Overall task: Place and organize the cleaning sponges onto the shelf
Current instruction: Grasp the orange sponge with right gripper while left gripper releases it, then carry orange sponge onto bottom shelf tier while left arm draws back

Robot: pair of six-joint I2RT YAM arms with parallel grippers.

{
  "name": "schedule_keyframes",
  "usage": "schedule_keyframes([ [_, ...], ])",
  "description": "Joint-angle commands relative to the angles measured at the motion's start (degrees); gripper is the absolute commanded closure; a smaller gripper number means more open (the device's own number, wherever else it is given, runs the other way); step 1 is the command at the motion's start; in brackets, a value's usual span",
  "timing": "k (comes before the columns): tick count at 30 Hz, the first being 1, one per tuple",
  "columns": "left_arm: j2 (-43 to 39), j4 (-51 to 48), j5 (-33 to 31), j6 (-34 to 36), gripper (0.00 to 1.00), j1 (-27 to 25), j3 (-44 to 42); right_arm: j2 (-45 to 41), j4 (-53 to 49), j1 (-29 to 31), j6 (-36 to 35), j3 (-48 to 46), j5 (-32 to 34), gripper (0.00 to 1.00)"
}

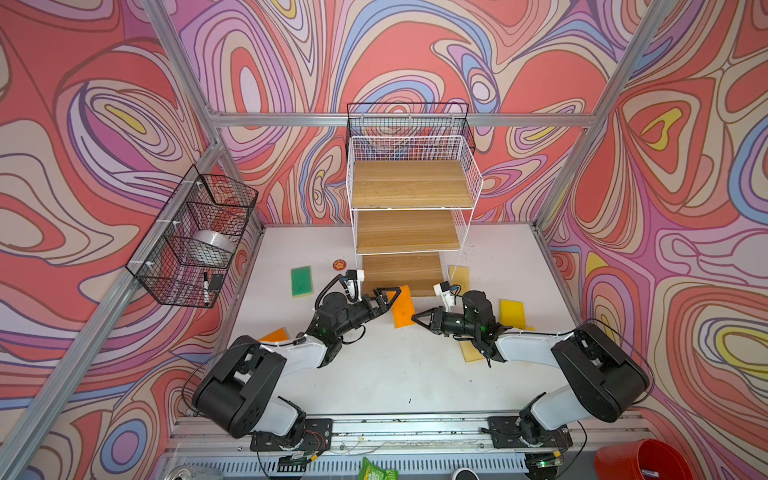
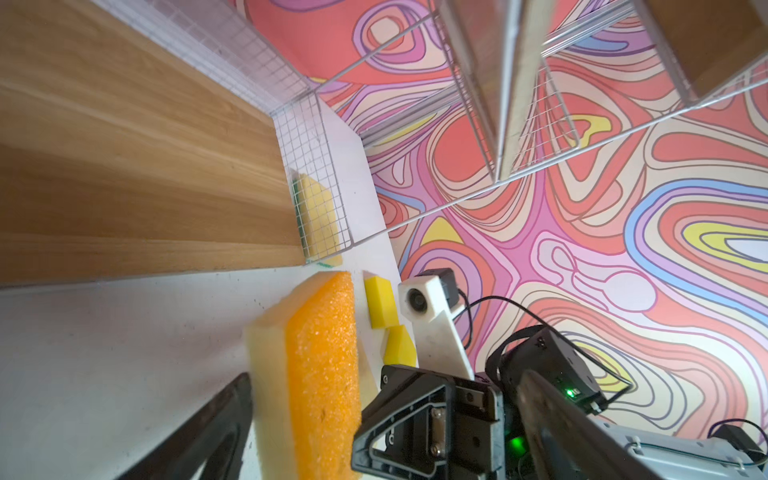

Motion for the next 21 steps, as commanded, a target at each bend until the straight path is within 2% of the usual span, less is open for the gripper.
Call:
schedule_keyframes([
  [1, -11.35, -19.7, -9.73, 9.15, 0.0, -0.38, -2.22, -0.15, -0.02, 0.39, 1.63, -0.83, 4.21, 1.0],
  [5, -24.46, -35.03, -21.24, 14.8, 0.0, -2.37, -4.34, -0.36, -1.97, 0.99, 2.88, -0.81, 9.46, 1.0],
  [9, -32.04, -46.25, -28.89, 16.16, 0.0, -2.43, -5.29, 0.99, -1.59, 2.74, 3.52, 0.39, 14.11, 1.0],
  [15, -38.39, -52.5, -36.78, 13.92, 0.0, -2.34, -8.71, 9.15, 7.23, 3.31, 8.67, 2.65, 16.04, 1.0],
  [21, -41.11, -54.81, -40.03, 13.18, 0.0, -2.38, -11.47, 14.18, 9.29, 3.44, 10.54, 7.11, 17.44, 1.0],
])
